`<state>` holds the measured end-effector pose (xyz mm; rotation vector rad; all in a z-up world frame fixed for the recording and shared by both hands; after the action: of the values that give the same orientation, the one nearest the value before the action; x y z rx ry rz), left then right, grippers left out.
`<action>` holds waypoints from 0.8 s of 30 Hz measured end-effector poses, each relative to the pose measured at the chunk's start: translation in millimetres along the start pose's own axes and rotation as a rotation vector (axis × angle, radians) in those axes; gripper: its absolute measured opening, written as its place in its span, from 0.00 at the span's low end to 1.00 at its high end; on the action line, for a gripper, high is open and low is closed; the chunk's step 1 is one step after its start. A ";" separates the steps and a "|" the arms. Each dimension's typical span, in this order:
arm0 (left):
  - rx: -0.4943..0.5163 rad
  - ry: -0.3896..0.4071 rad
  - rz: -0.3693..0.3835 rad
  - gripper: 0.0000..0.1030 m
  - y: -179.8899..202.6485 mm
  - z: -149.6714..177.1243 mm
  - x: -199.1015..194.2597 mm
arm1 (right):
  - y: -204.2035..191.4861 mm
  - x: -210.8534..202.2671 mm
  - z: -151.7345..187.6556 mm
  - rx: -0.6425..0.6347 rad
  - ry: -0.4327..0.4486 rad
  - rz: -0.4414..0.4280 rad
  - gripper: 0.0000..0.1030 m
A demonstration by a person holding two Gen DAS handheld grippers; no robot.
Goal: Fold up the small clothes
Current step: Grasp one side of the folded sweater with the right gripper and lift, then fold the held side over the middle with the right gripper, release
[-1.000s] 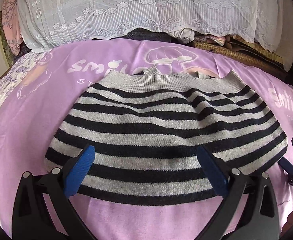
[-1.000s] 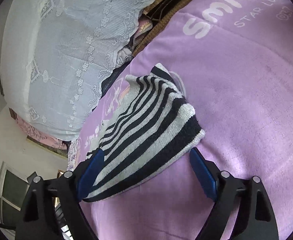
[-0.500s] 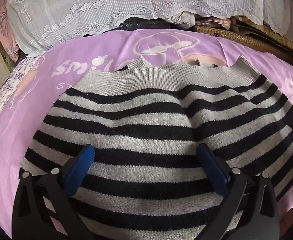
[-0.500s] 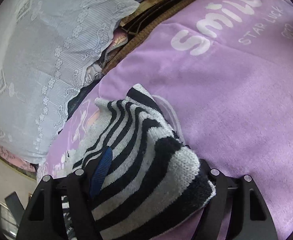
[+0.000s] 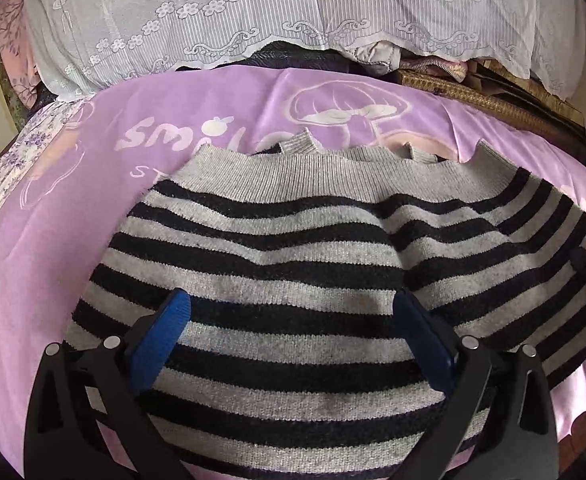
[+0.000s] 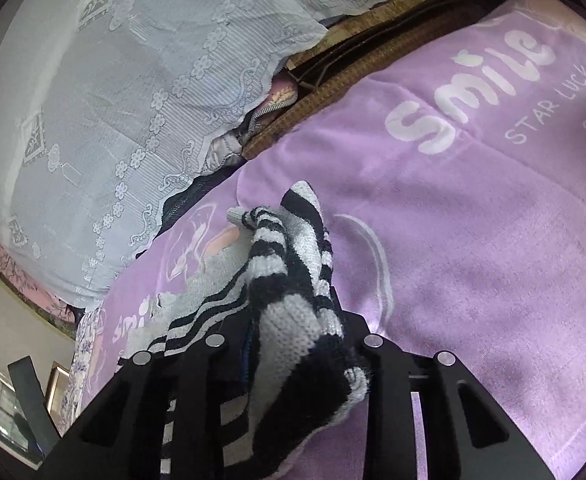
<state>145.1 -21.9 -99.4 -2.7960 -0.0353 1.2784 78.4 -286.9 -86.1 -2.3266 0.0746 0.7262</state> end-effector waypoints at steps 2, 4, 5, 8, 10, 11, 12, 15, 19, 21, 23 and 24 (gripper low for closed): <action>0.008 0.001 -0.003 0.96 0.6 -0.8 1.2 | -6.9 -2.0 -0.1 -0.018 0.000 -0.008 0.30; 0.023 0.001 -0.001 0.96 3.5 -3.3 2.8 | -13.4 -4.2 -0.2 -0.033 -0.002 -0.019 0.30; 0.028 0.003 0.002 0.96 5.7 -6.1 2.9 | -16.3 -4.7 0.1 -0.040 -0.003 -0.023 0.30; 0.030 -0.005 0.022 0.96 17.1 -25.9 5.6 | -23.7 -6.6 1.9 -0.066 -0.005 -0.029 0.30; 0.069 -0.008 0.010 0.96 34.2 -46.0 11.6 | -28.2 -8.1 2.7 -0.083 -0.006 -0.034 0.30; 0.097 -0.014 0.009 0.96 47.3 -58.2 16.9 | -29.8 -9.1 2.8 -0.089 -0.006 -0.039 0.30; 0.116 -0.022 0.001 0.96 57.3 -65.3 20.9 | -30.8 -9.7 2.6 -0.093 -0.007 -0.045 0.30; 0.194 -0.045 0.003 0.96 97.5 -79.8 34.8 | -36.2 -10.0 3.4 -0.120 -0.016 -0.062 0.30; 0.188 -0.045 0.058 0.96 117.7 -82.4 37.1 | -48.0 -10.1 5.9 -0.175 -0.027 -0.080 0.30; 0.165 -0.052 0.072 0.96 115.5 -80.3 35.8 | -53.1 -11.4 7.2 -0.193 -0.025 -0.081 0.30; 0.155 -0.040 0.067 0.96 109.9 -78.2 32.2 | -58.7 -12.8 8.3 -0.211 -0.026 -0.088 0.30; 0.148 -0.035 0.068 0.96 106.0 -77.3 29.7 | -63.0 -14.4 9.1 -0.225 -0.024 -0.091 0.30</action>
<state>222.2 -130.2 -78.9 -2.6708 0.1478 1.2873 77.3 -235.2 -46.4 -2.5145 -0.1293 0.7490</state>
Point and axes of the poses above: each gripper's, at about its wrist camera, not at the fingertips, and x roughly the way its jaws point, y to its right, z to its underside, the point moved 2 cm from there along x, roughly the way its jaws point, and after that the axes turned 4 degrees about -z, right-handed, at the moved point
